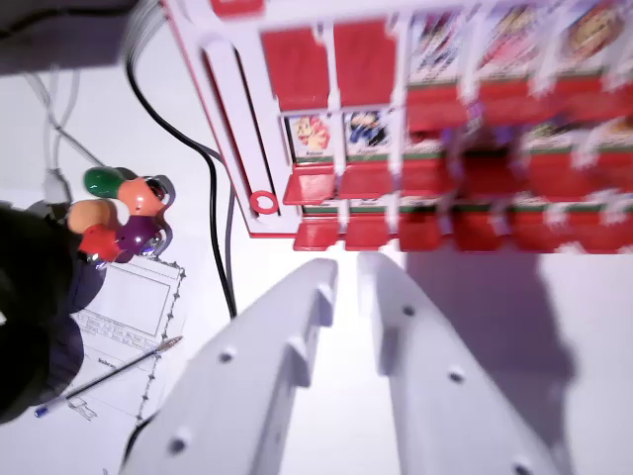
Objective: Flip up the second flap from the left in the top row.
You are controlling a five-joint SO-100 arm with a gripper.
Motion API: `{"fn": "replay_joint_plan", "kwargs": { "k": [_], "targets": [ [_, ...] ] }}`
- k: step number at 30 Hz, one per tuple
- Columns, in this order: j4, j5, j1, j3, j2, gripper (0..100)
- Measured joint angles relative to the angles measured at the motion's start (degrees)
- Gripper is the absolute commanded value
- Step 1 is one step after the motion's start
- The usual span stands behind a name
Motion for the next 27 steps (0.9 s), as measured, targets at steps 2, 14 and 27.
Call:
{"fn": "replay_joint_plan", "kwargs": {
  "k": [2,14,27],
  "targets": [
    [0.00,-3.25,1.14,2.20,6.42,2],
    [-2.55,-15.03,5.45,11.43,29.71,2],
    [0.26,-13.54,4.04,17.49,36.12,2]
  ]
}}
